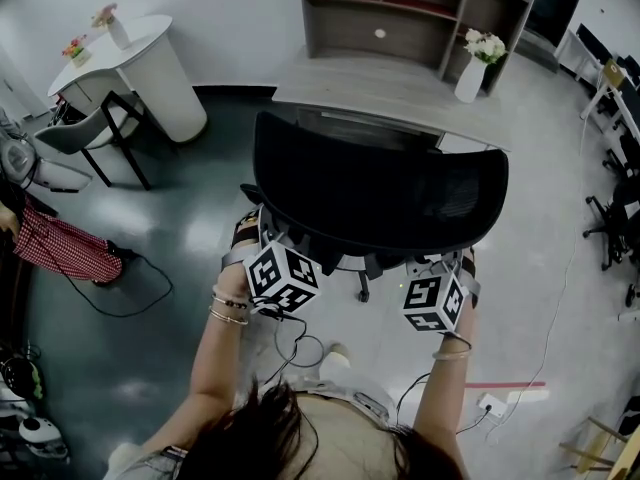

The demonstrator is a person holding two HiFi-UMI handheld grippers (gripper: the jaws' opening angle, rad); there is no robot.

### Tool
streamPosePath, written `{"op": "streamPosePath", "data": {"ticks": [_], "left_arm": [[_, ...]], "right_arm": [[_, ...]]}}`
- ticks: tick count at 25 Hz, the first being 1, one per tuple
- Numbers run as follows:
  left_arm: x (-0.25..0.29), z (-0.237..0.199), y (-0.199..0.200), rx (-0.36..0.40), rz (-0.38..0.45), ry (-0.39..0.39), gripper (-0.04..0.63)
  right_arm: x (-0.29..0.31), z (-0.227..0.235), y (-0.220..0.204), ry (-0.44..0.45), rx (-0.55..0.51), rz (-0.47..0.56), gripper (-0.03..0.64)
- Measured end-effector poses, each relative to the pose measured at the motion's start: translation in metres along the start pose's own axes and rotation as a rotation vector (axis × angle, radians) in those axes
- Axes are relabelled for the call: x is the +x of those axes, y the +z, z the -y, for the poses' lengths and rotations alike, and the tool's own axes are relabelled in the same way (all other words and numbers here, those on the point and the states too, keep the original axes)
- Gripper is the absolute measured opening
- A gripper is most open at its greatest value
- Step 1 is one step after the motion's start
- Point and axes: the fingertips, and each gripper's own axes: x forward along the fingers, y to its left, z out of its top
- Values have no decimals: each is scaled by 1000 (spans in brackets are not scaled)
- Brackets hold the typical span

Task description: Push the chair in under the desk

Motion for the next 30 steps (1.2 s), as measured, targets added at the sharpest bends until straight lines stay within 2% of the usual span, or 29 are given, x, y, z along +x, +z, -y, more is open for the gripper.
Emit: {"op": "streamPosePath", "data": {"ticks": [11, 30], "left_arm": [[11, -8, 1, 5, -5, -2, 221], [31, -25, 6, -41, 3, -11, 221]], "right_arm": [[10, 3, 3, -5, 4, 3, 239], [30, 10, 10, -19, 10, 3, 239]]}}
